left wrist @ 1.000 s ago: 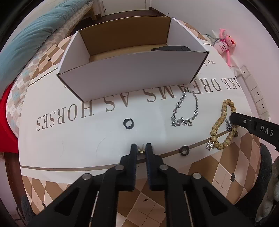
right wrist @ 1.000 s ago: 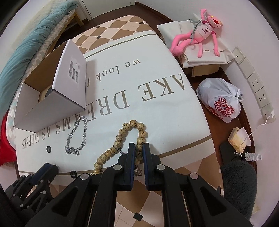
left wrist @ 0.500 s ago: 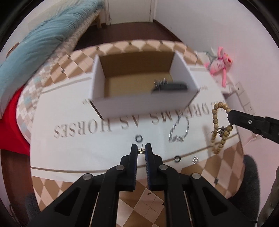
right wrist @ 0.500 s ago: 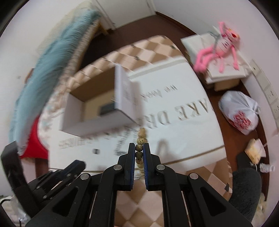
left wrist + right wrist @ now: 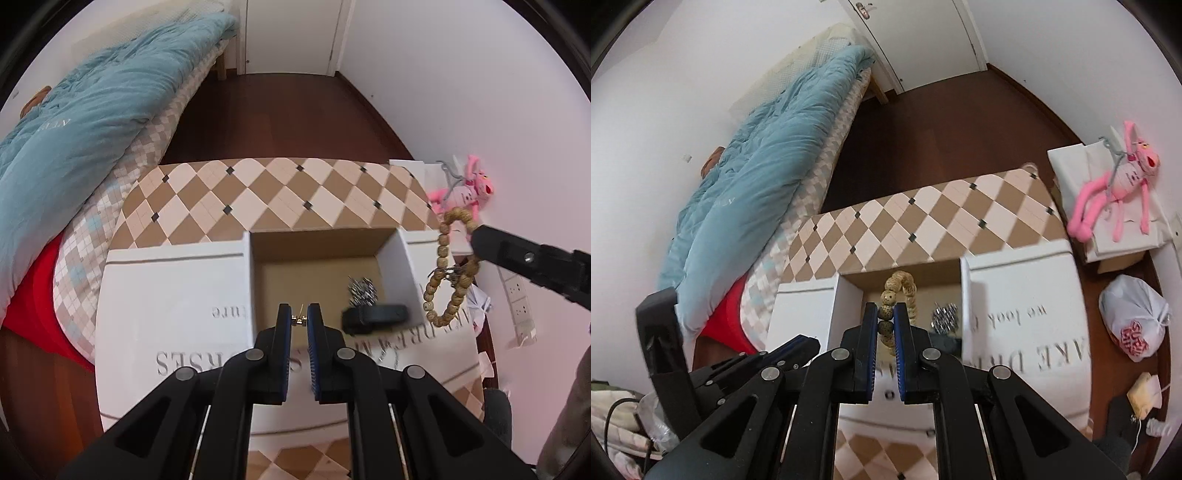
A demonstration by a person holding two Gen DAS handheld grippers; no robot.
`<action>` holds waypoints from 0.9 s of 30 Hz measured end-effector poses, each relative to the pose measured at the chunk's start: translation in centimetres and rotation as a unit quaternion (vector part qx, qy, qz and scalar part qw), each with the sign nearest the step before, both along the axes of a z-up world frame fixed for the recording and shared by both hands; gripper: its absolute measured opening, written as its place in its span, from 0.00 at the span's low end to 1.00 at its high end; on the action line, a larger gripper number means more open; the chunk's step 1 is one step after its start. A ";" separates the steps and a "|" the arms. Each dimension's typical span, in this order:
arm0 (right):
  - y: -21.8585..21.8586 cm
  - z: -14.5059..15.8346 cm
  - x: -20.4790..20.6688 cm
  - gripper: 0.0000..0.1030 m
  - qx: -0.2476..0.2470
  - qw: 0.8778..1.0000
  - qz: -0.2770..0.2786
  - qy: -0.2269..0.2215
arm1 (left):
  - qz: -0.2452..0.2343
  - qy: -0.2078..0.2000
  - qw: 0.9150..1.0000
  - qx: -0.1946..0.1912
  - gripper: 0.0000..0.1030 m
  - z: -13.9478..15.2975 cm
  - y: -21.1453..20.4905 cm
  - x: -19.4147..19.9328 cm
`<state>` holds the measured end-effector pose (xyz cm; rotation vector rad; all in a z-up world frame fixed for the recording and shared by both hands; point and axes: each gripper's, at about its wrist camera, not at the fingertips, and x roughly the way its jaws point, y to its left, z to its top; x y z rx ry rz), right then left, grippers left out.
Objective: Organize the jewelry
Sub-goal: 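Carry the bead bracelet into the box and open the right tool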
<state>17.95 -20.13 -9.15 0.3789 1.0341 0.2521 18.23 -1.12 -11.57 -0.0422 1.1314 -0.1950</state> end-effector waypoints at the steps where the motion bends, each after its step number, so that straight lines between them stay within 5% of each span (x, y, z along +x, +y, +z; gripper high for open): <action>1: 0.3 -0.5 1.0 0.09 0.005 1.000 0.001 0.008 | 0.003 0.005 1.000 0.000 0.06 -0.2 0.2 0.6; 8: 1.5 -5.0 6.2 0.09 0.046 0.997 0.001 0.065 | 0.023 0.039 0.999 -0.008 0.08 -1.7 1.2 3.8; 11: 2.0 -8.6 8.1 0.11 0.012 0.992 0.017 0.126 | 0.034 0.062 0.997 -0.009 0.13 -2.5 1.3 5.0; 13: 1.8 -9.3 8.0 0.26 -0.021 0.991 0.016 0.128 | 0.037 0.062 0.997 -0.008 0.46 -2.5 1.4 5.3; 15: 1.1 -9.1 7.2 0.44 -0.043 0.993 0.009 0.112 | 0.044 0.045 0.998 -0.007 0.68 -1.9 1.7 5.3; 18: 0.3 -8.7 6.2 0.46 -0.074 0.992 0.000 0.099 | 0.052 0.038 0.998 0.000 0.74 -1.6 2.3 5.4; 21: -0.3 -8.4 5.6 0.64 -0.106 0.990 -0.009 0.095 | 0.062 0.031 0.997 0.030 0.99 -1.7 2.8 5.3; 24: 0.0 -8.7 4.9 0.92 -0.167 0.981 -0.006 0.095 | 0.068 0.018 0.996 0.057 0.99 -2.0 3.0 4.8; 27: 1.0 -8.9 4.5 0.95 -0.204 0.975 0.008 0.091 | 0.073 0.011 0.995 0.070 0.99 -2.4 3.2 4.2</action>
